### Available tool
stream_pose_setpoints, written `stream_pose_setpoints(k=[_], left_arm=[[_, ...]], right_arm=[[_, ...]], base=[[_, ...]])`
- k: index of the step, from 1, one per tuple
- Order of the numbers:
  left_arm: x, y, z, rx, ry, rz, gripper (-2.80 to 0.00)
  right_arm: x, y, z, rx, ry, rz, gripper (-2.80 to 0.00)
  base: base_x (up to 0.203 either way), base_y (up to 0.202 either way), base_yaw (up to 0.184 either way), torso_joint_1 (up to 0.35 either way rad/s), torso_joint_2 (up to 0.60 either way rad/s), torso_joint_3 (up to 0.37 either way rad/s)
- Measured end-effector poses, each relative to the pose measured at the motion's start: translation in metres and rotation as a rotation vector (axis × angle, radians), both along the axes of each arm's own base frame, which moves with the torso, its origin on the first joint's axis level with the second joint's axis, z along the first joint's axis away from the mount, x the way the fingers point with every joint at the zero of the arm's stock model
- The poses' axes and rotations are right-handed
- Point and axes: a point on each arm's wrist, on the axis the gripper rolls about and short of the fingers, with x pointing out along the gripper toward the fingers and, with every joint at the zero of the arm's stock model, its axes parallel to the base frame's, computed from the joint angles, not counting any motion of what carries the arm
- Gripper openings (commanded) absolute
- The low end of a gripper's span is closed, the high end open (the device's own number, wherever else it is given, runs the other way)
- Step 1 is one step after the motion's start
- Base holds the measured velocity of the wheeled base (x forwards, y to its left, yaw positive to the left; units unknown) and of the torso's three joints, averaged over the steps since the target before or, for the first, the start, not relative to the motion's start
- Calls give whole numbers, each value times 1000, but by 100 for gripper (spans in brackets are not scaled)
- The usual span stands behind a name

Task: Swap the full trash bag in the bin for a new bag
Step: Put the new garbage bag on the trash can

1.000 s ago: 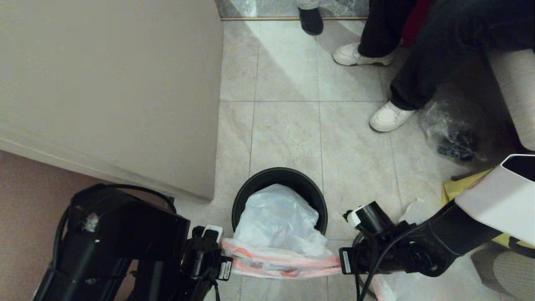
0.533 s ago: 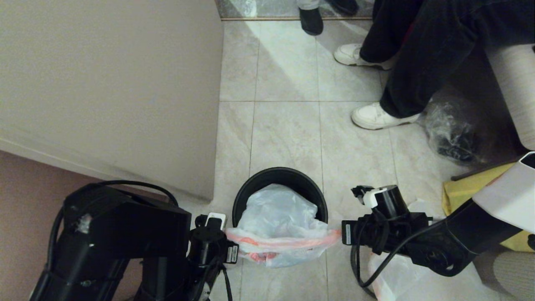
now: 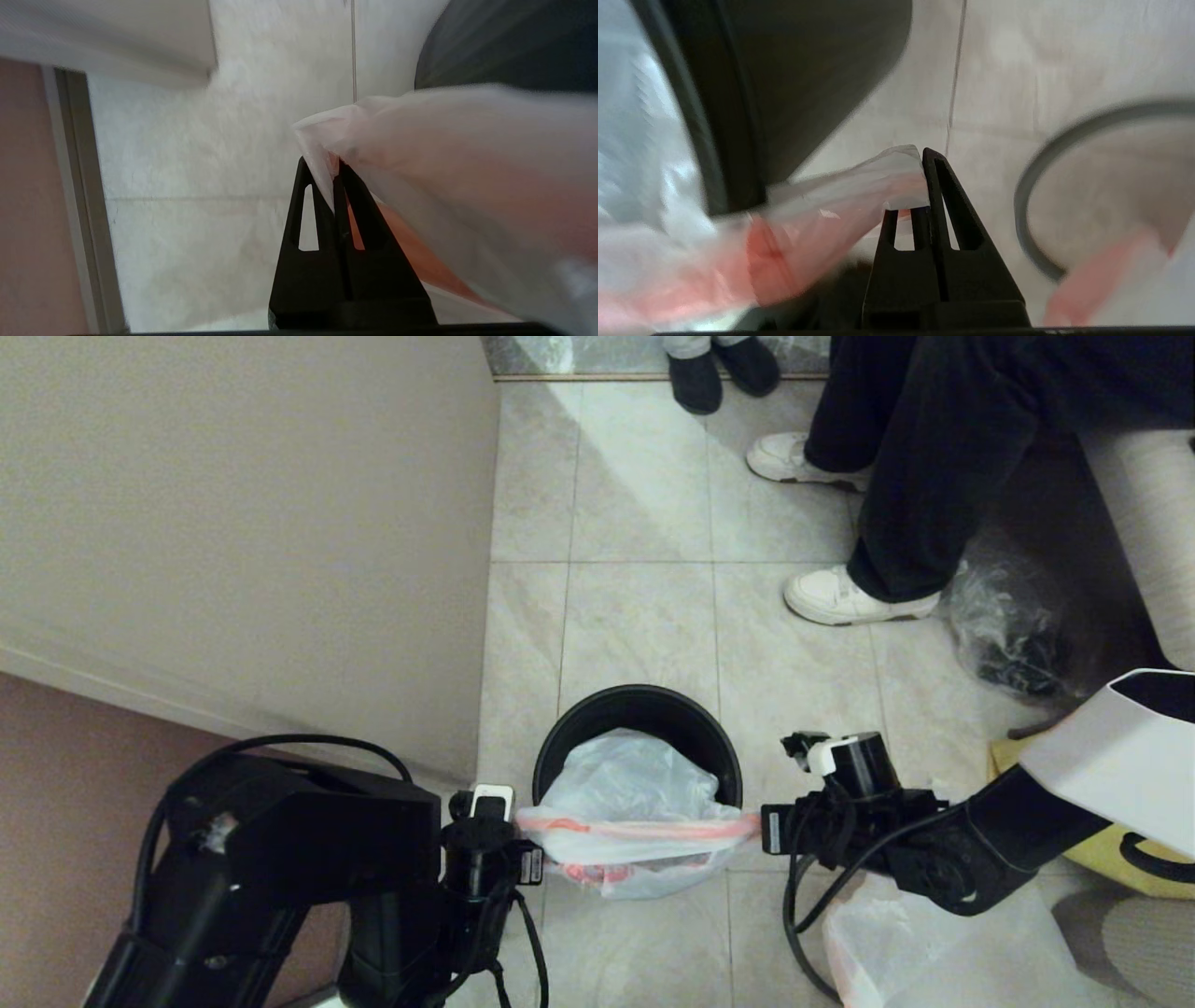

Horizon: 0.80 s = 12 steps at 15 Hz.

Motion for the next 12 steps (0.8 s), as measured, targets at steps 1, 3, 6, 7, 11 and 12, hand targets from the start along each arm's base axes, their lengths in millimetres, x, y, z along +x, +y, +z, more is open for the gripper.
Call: stream_pose_setpoints(k=[1, 3, 6, 7, 11, 12], left_arm=[[1, 0, 6, -17, -18, 6, -280], [1, -1, 18, -46, -52, 18, 0], [2, 3, 21, -51, -59, 26, 0], [2, 3, 22, -51, -59, 24, 0], [-18, 8, 19, -29, 7, -16, 0], [-27, 10, 21, -24, 27, -35, 0]], right_arm=[[4, 1, 4, 8, -18, -3, -280], [8, 2, 11, 20, -45, -7, 0], [9, 2, 13, 25, -57, -8, 0], [8, 2, 14, 26, -57, -7, 0], [-25, 6, 20, 4, -2, 42, 0], [-38, 7, 23, -9, 24, 64, 0]], base=[[0, 0, 0, 0, 0, 0], [0, 0, 0, 0, 0, 0], [0, 0, 0, 0, 0, 0], [0, 0, 0, 0, 0, 0], [0, 0, 0, 0, 0, 0], [0, 0, 0, 0, 0, 0]])
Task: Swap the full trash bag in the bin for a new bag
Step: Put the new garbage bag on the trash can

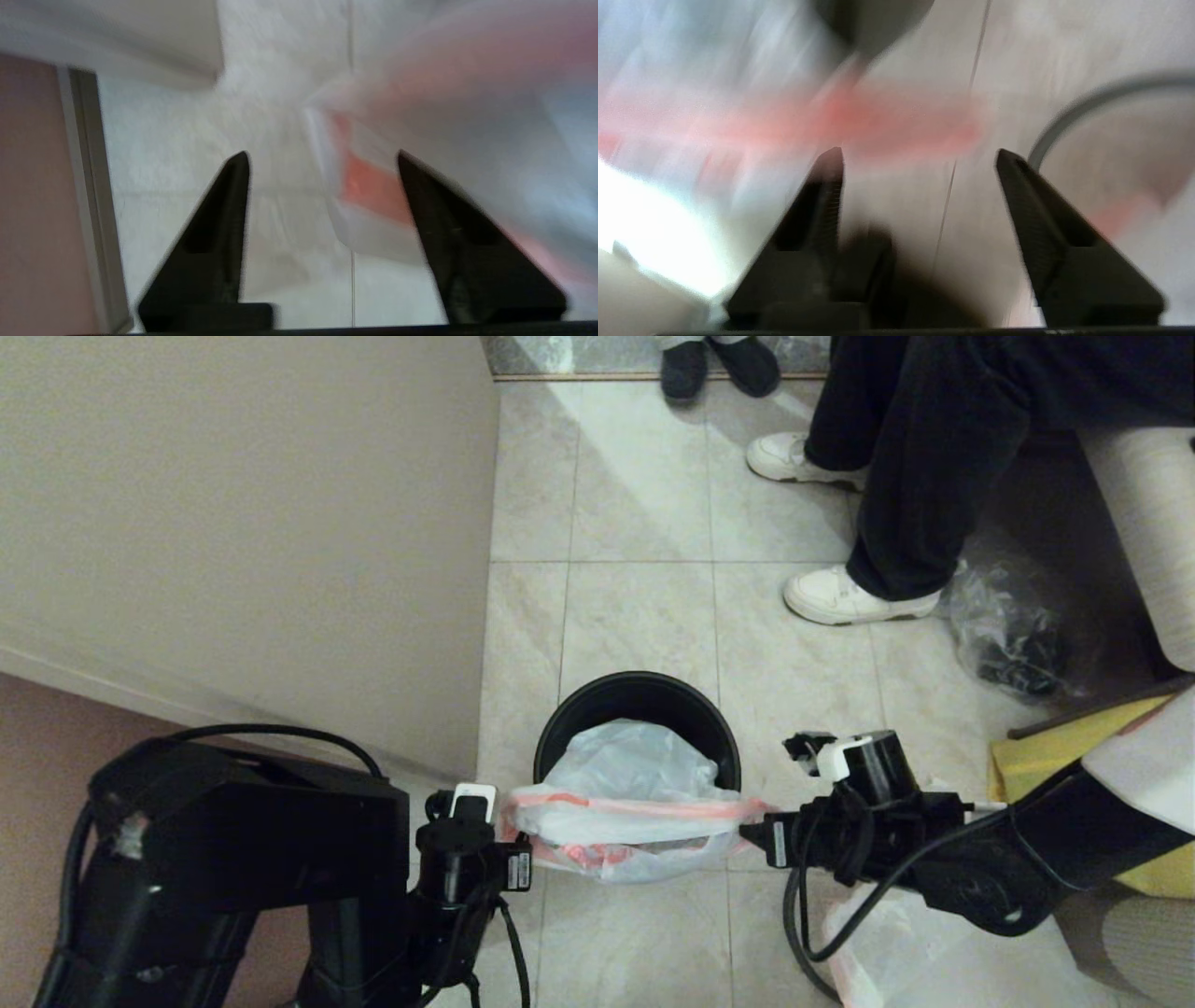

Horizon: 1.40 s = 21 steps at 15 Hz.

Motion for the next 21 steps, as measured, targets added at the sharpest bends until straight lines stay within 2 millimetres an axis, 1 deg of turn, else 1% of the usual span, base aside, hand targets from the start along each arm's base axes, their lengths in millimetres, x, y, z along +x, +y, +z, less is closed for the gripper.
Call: stream_pose_setpoints(k=[3, 4, 5, 6, 8, 11, 14, 17, 19, 21], left_arm=[[-25, 3, 12, -1, 25, -35, 0], [-32, 5, 16, -11, 31, -38, 0], [-40, 6, 19, -20, 38, -44, -280], [-48, 6, 22, -27, 46, -55, -280], [-60, 0, 26, -42, 48, -94, -280], [-74, -20, 31, -88, 34, -168, -280], [-80, -41, 38, -168, 36, -206, -280], [-77, -61, 53, -252, 14, -272, -280], [-67, -76, 65, -280, -16, -289, -280], [-56, -94, 85, -310, -49, -309, -280]], right_arm=[[-38, 2, 13, -21, 41, 61, 0], [-48, 1, 17, -24, 47, 76, -129], [-57, 1, 22, -22, 43, 91, -280], [-65, 0, 26, -20, 37, 102, -280], [-73, -3, 32, -8, 24, 106, -280], [-77, -5, 39, 30, 18, 85, -280], [-76, -9, 42, 57, 21, 54, -280], [-75, -10, 42, 77, 23, 39, -280], [-73, -9, 44, 104, 7, 30, -280], [-71, -10, 44, 122, 0, 19, -280]], base=[[0, 0, 0, 0, 0, 0], [0, 0, 0, 0, 0, 0], [0, 0, 0, 0, 0, 0], [0, 0, 0, 0, 0, 0], [0, 0, 0, 0, 0, 0], [0, 0, 0, 0, 0, 0], [0, 0, 0, 0, 0, 0], [0, 0, 0, 0, 0, 0], [0, 0, 0, 0, 0, 0], [0, 0, 0, 0, 0, 0]])
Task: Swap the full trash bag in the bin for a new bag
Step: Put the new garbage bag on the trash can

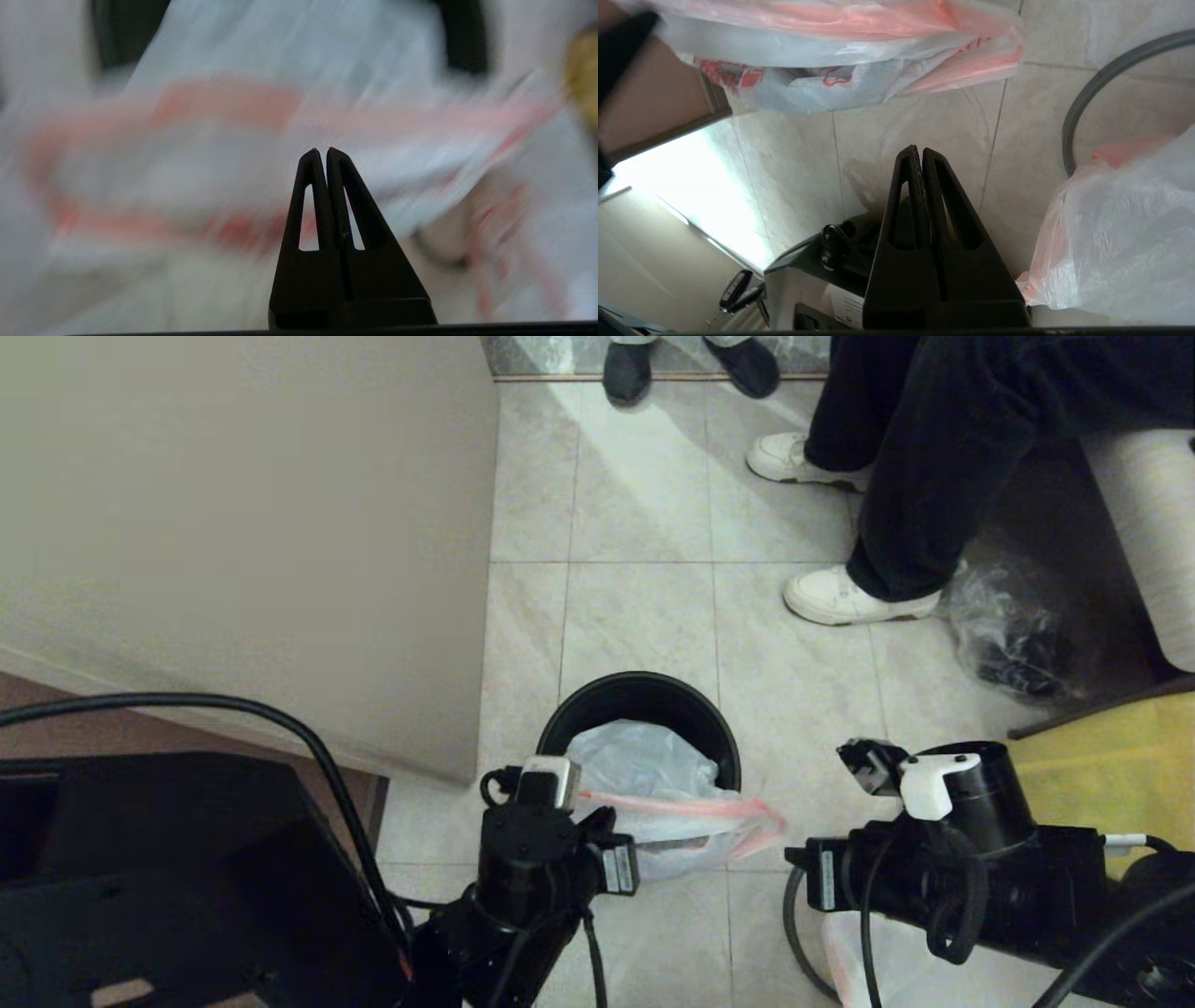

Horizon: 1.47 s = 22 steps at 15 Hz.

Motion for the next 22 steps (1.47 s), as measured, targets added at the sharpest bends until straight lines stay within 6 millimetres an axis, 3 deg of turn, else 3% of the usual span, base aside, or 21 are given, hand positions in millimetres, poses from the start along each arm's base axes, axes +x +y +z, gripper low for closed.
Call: stream_pose_setpoints(k=[3, 4, 5, 9, 15, 20, 21, 22], left_arm=[[2, -25, 28, 18, 51, -29, -280], [-3, -28, 30, 39, 111, -16, -53], [-10, -28, 30, 48, 186, 7, 0], [-23, -6, 23, 44, 460, 167, 0], [15, 8, 22, -99, 531, 239, 0], [28, 10, 4, -78, 557, 278, 0], [31, 9, 1, -76, 559, 282, -280], [34, 8, -1, -75, 558, 288, -280]], right_arm=[[4, -4, -2, 7, 6, -24, -280], [5, -6, -2, 8, 6, -27, -280], [7, -7, -1, 13, 0, -33, -280], [13, -10, -3, 15, -3, -53, -280], [20, -8, 2, 25, -24, -57, -280], [22, -9, 9, 40, -50, -60, -280], [21, -9, 12, 44, -56, -60, -280], [21, -9, 15, 50, -66, -60, -280]], base=[[0, 0, 0, 0, 0, 0], [0, 0, 0, 0, 0, 0], [0, 0, 0, 0, 0, 0], [0, 0, 0, 0, 0, 0], [0, 0, 0, 0, 0, 0], [0, 0, 0, 0, 0, 0], [0, 0, 0, 0, 0, 0], [0, 0, 0, 0, 0, 0]])
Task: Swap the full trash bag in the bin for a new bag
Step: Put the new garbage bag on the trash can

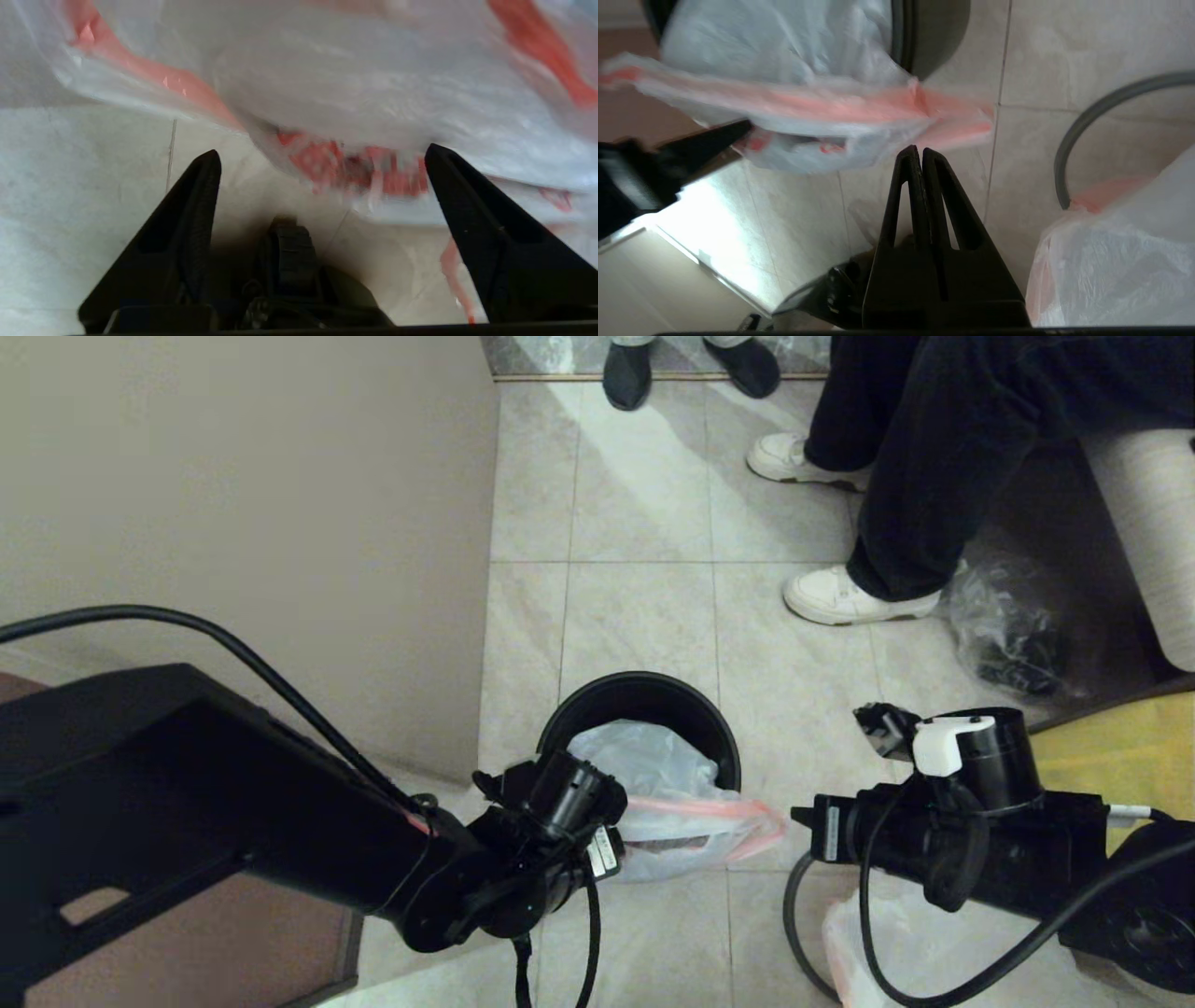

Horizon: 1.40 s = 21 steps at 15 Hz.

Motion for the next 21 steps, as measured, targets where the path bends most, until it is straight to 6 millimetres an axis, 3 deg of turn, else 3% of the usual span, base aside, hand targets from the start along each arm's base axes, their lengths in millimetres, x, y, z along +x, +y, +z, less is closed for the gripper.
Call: stream_pose_setpoints(k=[6, 9, 16, 21], left_arm=[[39, -2, -23, 13, 7, 65, -280], [48, -5, -25, -7, -21, 69, -280], [70, 6, 8, -74, -114, 123, -280], [74, 8, 26, -102, -159, 132, -280]], right_arm=[[-12, 3, 16, 23, -37, 34, -280], [-27, 19, 8, -13, 12, 105, -280], [-7, 42, -19, -99, -3, 138, -280], [8, 50, -6, -110, -79, 96, -280]], base=[[0, 0, 0, 0, 0, 0], [0, 0, 0, 0, 0, 0], [0, 0, 0, 0, 0, 0], [0, 0, 0, 0, 0, 0]])
